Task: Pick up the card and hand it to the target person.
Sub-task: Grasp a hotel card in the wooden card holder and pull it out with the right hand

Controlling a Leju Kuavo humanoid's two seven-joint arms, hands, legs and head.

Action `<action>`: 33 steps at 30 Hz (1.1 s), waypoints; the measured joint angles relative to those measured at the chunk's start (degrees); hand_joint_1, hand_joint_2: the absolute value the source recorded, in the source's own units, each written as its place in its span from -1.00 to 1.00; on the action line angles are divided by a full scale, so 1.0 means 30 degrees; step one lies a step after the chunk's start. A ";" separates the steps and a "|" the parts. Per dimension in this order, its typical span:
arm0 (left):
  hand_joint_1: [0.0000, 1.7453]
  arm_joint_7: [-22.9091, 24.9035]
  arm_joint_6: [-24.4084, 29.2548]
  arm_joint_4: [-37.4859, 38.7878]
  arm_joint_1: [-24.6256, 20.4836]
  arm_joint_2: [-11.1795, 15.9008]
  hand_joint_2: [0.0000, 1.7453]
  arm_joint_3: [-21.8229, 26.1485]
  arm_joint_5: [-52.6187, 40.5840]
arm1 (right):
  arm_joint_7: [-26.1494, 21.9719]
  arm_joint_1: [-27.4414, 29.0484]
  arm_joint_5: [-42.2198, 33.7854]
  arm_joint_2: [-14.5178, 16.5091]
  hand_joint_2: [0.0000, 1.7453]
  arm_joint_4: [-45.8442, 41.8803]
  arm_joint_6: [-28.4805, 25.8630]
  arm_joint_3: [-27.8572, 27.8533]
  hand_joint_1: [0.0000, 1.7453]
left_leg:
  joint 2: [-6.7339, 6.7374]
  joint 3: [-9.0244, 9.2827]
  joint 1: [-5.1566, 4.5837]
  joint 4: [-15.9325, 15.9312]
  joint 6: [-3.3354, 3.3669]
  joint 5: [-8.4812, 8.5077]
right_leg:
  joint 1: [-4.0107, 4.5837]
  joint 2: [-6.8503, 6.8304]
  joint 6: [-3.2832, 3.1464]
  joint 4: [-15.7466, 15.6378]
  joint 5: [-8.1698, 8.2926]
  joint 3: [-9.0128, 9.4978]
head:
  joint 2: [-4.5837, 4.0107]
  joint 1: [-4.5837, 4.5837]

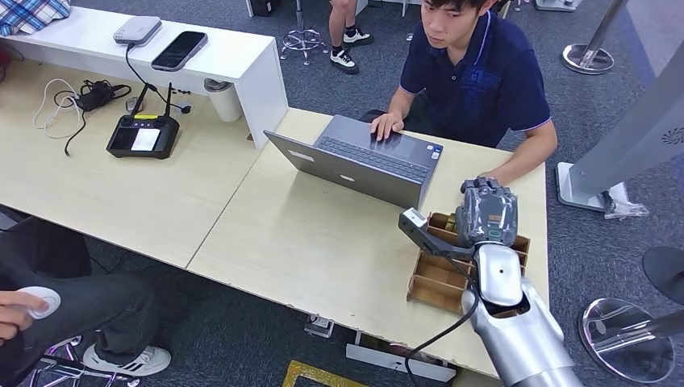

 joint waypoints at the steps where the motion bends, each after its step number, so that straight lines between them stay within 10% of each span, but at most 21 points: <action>1: -1.00 -0.0009 0.0005 0.0002 0.0001 -0.0002 -1.00 0.0000 0.0013 | -0.0026 0.0006 -0.0002 0.0000 1.00 0.0049 0.0011 -0.0002 0.15 | 0.0000 0.0000 0.0000 0.0000 0.0000 0.0000 | 0.0000 0.0000 0.0000 0.0000 0.0000 0.0000 | 0.0000 0.0002; 21: -1.00 -0.0120 0.0024 0.0457 -0.0064 -0.0164 -1.00 0.0000 0.0291 | 0.0084 0.0114 -0.0102 0.0000 1.00 0.1373 -0.0169 0.0016 0.07 | 0.0000 0.0000 0.0000 0.0000 -0.0001 0.0001 | 0.0000 0.0000 -0.0001 0.0000 0.0000 -0.0002 | 0.0000 0.0002; 33: -1.00 -0.0055 0.0031 0.0596 -0.0093 -0.0208 -1.00 0.0000 0.0202 | 0.0046 0.0380 -0.0428 0.0000 1.00 0.1696 -0.0363 0.0035 0.48 | 0.0000 0.0000 0.0000 -0.0001 -0.0002 0.0001 | 0.0000 0.0000 -0.0001 0.0000 0.0000 -0.0001 | 0.0000 0.0000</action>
